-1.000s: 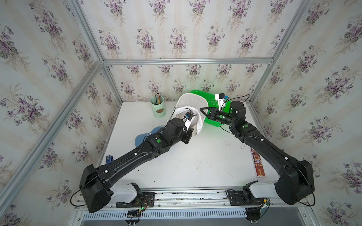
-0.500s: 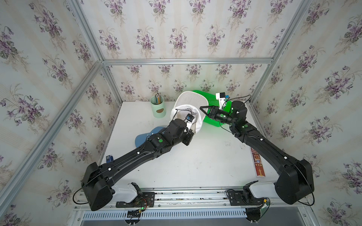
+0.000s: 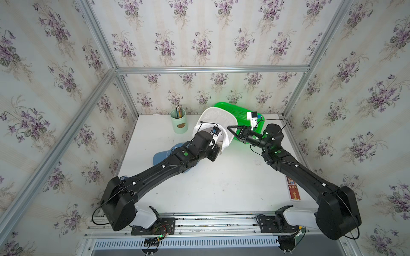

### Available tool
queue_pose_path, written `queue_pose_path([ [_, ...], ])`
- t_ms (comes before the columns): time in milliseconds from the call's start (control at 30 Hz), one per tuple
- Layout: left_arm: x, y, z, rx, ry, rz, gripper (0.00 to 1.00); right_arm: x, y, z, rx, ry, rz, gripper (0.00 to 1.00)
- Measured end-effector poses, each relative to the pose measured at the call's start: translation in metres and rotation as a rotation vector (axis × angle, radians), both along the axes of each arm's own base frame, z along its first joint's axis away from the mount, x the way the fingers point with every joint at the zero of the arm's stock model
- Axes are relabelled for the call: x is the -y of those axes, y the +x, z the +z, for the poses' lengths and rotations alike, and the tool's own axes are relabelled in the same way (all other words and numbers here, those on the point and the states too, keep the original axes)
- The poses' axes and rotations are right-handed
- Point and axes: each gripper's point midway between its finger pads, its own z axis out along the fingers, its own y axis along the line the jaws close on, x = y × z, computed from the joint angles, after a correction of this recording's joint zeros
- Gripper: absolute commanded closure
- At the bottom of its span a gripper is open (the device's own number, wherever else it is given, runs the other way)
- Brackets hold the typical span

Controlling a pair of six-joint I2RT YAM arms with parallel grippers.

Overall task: Turn the baseball cap inside out
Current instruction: Turn over the baseball cap.

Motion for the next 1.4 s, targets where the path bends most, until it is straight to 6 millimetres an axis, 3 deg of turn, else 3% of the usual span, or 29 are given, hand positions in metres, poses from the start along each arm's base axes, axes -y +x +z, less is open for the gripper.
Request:
queue_pose_path([
  [133,0.006,0.004,-0.002,-0.010,-0.009,-0.016,0.98,0.002,-0.005,0.008,-0.002,0.035,0.002,1.00],
  [267,0.006,0.004,-0.005,-0.016,-0.006,-0.021,0.65,0.005,-0.004,0.015,-0.003,0.042,-0.019,1.00],
  [333,0.002,0.001,0.002,-0.011,-0.020,-0.016,0.55,0.007,0.000,0.016,0.001,0.026,-0.039,1.00],
  [400,-0.005,-0.007,0.021,0.012,-0.051,-0.010,0.46,0.010,0.006,0.017,0.001,0.004,-0.072,1.00],
  [433,-0.010,-0.012,0.036,0.032,-0.080,-0.004,0.36,0.012,0.009,0.018,0.008,-0.008,-0.087,1.00],
  [500,-0.021,-0.020,0.067,0.081,-0.141,0.009,0.32,0.015,0.017,0.017,0.013,-0.025,-0.105,1.00],
  [600,-0.042,-0.025,0.090,0.116,-0.184,0.041,0.01,0.022,0.029,0.007,-0.013,-0.042,-0.131,1.00],
  [700,-0.060,-0.028,0.090,0.107,-0.175,0.058,0.01,0.027,0.037,0.002,-0.026,-0.043,-0.143,1.00],
  [867,-0.100,-0.030,0.072,0.119,-0.130,0.121,0.01,0.032,0.036,0.010,-0.034,0.014,-0.083,1.00],
  [967,-0.137,-0.020,0.055,0.114,-0.159,0.209,0.01,0.037,0.031,0.023,-0.007,0.047,-0.040,1.00],
  [1067,-0.158,-0.007,0.046,0.080,-0.258,0.234,0.01,0.039,0.021,0.038,0.028,0.070,0.015,1.00],
  [1200,-0.139,0.000,0.048,0.038,-0.379,0.081,0.03,0.045,0.008,0.045,0.051,0.126,0.099,1.00],
  [1400,-0.099,-0.013,0.067,0.036,-0.512,-0.218,0.02,0.059,0.010,0.042,0.018,0.200,0.137,1.00],
])
